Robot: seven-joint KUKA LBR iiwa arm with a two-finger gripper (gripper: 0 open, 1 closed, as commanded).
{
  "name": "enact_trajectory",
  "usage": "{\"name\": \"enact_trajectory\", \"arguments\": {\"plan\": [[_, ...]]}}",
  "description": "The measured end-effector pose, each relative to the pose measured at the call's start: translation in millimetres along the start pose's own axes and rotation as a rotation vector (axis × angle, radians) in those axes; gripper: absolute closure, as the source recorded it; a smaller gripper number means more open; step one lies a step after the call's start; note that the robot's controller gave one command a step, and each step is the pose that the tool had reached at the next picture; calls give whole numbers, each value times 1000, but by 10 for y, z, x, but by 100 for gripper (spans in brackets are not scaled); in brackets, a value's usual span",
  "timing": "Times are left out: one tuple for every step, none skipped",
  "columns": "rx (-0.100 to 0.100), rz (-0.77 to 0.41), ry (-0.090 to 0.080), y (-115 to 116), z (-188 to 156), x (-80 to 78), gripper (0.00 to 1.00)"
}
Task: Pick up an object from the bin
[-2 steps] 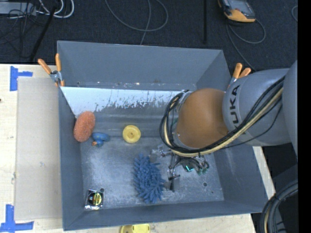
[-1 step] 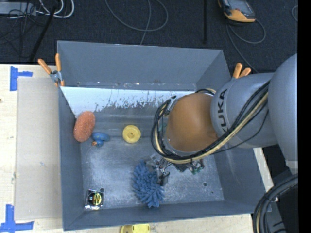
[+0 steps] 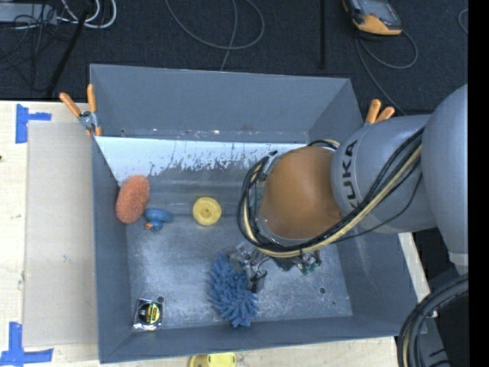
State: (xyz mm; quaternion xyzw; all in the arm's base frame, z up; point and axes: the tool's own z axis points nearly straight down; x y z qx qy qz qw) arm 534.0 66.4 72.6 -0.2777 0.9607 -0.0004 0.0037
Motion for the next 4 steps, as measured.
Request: {"name": "enact_trajectory", "arguments": {"plan": [[-6, -2, 11, 89, -378, 141, 100], [-4, 14, 7, 240, -872, -8, 100], [-3, 10, 3, 300, -984, -13, 100], [-3, 10, 5, 304, -958, 18, 100]]}}
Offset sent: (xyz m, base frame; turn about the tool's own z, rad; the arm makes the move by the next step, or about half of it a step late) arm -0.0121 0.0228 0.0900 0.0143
